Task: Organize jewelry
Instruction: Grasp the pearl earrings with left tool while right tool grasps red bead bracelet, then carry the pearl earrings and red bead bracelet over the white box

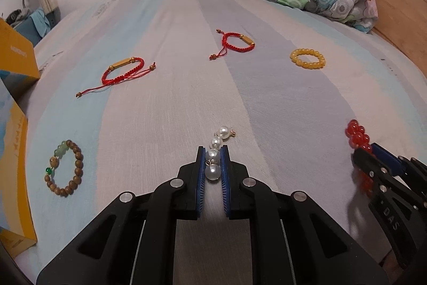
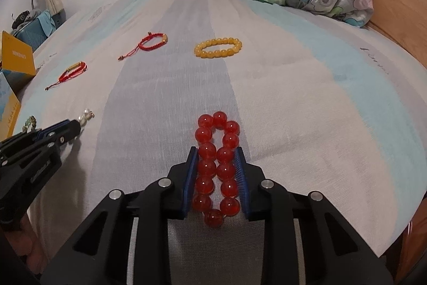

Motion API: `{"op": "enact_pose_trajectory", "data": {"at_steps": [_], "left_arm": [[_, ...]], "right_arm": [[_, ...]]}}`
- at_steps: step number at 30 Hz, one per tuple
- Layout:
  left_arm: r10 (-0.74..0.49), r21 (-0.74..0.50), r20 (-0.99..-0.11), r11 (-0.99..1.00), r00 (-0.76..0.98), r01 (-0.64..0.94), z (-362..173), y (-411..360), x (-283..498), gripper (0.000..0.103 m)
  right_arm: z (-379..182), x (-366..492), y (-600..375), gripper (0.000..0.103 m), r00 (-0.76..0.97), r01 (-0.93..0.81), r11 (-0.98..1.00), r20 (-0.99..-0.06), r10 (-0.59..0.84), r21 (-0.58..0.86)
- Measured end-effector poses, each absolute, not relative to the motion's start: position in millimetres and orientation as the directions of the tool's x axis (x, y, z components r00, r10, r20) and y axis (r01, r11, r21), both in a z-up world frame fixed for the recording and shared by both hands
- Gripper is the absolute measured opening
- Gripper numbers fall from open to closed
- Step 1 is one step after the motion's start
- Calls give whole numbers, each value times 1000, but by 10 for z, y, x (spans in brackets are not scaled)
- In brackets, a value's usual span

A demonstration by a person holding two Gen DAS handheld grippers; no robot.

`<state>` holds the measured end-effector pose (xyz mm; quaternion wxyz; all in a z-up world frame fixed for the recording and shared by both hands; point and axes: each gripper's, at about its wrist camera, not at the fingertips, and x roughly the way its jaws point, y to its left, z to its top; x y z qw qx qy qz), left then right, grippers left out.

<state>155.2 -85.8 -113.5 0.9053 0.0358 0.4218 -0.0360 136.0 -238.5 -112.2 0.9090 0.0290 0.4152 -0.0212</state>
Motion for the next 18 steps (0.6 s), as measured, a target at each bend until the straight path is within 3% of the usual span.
{"op": "enact_pose_trajectory", "data": {"at_steps": [1,2,18], "left_arm": [[-37,31,-767,995,641,94,-1115,-853,1535,10],[-42,21,-767,996,640,90,-1080,-837,1510,10],[-72,-29,-751,997,656,76,-449,-534,1176,10]], "right_arm": [[-1109,1357,-2386,26,657,61,997,-754,-13,37],[-1095,1354,-2382,13,660,58,998,-751,-9,39],[-843,1278,-2431,13,667,38,994,-743,48,98]]}}
